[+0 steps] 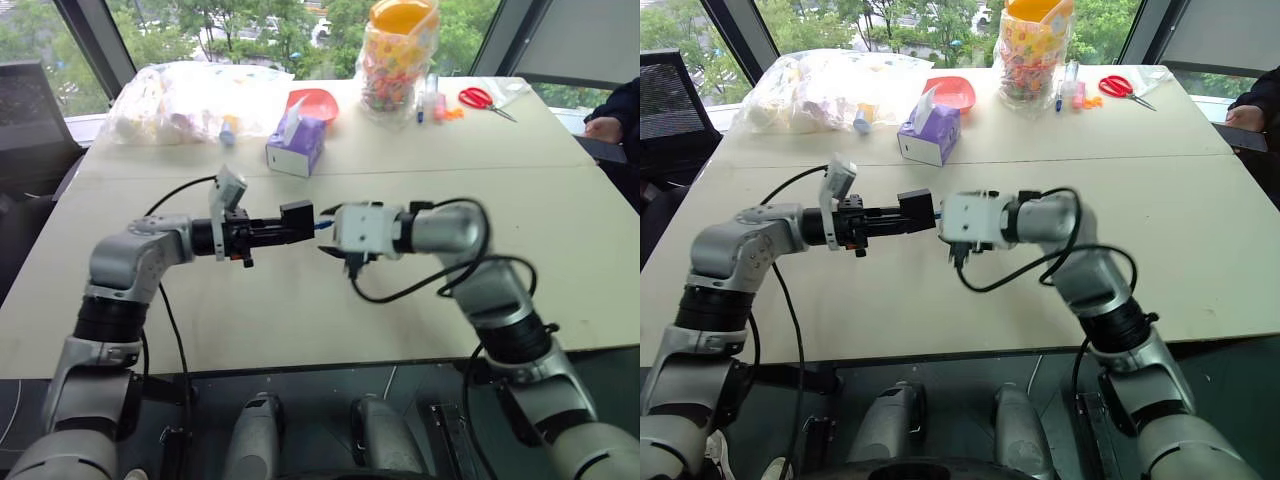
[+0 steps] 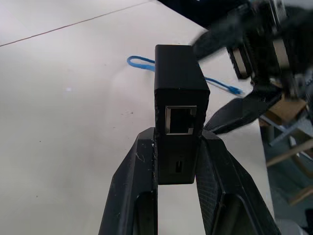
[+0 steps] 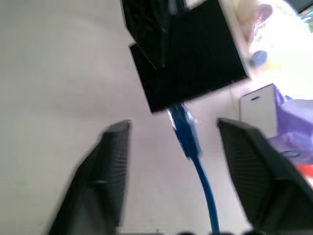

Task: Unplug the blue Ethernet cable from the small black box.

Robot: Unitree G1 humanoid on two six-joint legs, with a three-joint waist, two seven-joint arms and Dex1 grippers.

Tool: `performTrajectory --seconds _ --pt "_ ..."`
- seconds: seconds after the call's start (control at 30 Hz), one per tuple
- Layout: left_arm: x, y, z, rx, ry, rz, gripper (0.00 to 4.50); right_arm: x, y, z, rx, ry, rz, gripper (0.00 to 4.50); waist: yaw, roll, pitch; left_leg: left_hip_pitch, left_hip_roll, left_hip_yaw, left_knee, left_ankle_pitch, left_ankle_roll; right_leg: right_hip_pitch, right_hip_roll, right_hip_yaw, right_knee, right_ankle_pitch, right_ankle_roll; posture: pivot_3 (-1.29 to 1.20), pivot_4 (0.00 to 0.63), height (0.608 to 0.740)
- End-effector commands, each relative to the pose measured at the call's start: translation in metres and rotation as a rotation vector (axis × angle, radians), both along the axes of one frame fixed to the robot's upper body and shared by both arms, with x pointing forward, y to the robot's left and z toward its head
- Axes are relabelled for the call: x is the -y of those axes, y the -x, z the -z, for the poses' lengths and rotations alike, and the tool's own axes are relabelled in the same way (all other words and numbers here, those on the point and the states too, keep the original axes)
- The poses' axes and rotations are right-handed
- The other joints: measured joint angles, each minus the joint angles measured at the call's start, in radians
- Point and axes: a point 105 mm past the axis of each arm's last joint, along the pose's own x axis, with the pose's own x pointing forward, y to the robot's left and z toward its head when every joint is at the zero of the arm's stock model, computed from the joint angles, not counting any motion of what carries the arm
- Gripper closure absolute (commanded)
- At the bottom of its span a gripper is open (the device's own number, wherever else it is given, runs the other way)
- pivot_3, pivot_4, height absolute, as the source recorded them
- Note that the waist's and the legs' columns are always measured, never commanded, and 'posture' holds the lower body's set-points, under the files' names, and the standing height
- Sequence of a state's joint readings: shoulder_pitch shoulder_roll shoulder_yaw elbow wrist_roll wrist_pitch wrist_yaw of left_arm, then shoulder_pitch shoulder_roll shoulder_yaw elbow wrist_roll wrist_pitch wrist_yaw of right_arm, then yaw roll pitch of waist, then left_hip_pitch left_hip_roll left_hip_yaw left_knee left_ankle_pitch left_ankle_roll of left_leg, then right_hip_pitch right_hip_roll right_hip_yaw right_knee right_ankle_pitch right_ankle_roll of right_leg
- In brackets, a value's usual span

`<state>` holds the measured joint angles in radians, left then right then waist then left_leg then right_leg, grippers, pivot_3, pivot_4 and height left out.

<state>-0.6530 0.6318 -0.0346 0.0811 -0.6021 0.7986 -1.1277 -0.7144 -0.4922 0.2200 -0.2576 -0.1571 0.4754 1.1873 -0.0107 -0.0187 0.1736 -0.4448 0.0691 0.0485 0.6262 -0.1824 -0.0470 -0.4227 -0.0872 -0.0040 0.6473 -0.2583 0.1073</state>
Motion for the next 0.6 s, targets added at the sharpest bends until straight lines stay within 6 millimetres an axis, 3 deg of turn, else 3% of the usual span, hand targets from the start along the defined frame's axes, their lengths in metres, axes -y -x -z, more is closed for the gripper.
performTrajectory --seconds 0.03,0.3,0.6 --pt "-0.002 0.013 -0.020 0.051 0.021 0.108 4.03 0.000 0.018 -0.020 -0.208 -0.135 -0.095 0.07 -0.001 0.000 0.000 0.000 0.000 0.000 0.000 0.000 0.000 0.000 0.000 0.000 0.000 0.000 0.000 0.00 0.150 0.735" --pt "-0.009 0.024 -0.025 0.075 0.004 0.193 4.03 0.001 0.011 -0.020 -0.601 -0.295 -0.018 0.07 -0.003 0.000 0.000 0.000 0.000 0.000 0.000 0.000 0.000 -0.001 0.000 0.000 0.000 0.000 -0.001 0.00 0.150 0.735" --pt "-0.008 0.026 -0.031 0.085 0.011 0.217 4.03 -0.008 0.007 -0.018 -0.720 -0.315 0.026 0.07 -0.002 0.000 0.000 -0.003 0.000 0.000 0.000 0.000 0.001 -0.003 0.000 0.000 0.000 -0.001 -0.001 0.00 0.150 0.735"
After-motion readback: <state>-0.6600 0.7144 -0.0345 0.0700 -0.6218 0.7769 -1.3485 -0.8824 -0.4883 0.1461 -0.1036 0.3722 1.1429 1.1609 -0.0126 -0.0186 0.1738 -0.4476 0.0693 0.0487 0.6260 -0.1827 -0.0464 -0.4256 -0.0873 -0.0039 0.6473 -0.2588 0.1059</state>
